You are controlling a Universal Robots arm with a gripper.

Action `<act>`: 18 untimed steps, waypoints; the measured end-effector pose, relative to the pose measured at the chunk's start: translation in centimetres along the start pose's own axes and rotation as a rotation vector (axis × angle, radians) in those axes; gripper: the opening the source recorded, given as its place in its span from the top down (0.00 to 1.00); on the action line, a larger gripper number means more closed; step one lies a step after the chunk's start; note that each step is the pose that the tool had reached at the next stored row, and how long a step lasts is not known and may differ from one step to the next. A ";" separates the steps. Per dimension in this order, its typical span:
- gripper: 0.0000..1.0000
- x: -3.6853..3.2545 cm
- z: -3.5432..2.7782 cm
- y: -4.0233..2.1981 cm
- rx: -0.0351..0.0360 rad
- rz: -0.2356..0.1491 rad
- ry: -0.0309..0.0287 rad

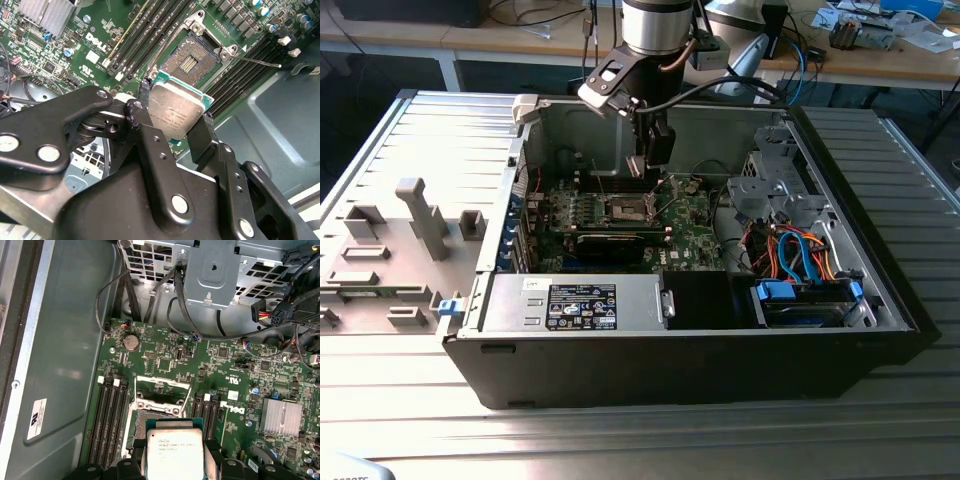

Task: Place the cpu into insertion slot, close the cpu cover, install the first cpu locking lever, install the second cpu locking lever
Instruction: 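Place the cpu into insertion slot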

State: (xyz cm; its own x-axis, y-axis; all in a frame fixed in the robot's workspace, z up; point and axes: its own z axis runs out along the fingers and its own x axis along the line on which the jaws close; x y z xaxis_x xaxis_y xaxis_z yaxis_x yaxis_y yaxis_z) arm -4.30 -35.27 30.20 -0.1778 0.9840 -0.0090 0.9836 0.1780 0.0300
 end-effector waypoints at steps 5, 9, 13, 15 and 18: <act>0.45 0.00 0.00 0.00 0.0001 0.004 -0.0001; 0.45 0.00 0.00 0.00 0.0001 0.007 -0.0002; 0.45 0.00 0.00 0.00 0.0002 0.011 -0.0004; 0.45 0.00 0.00 0.00 0.0002 0.015 -0.0004; 0.45 0.00 0.00 0.00 0.0002 0.020 -0.0006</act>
State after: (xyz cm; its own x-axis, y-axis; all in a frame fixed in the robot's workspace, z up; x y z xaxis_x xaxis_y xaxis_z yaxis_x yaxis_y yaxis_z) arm -4.30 -35.27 30.20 -0.1585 0.9873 -0.0091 0.9869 0.1587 0.0299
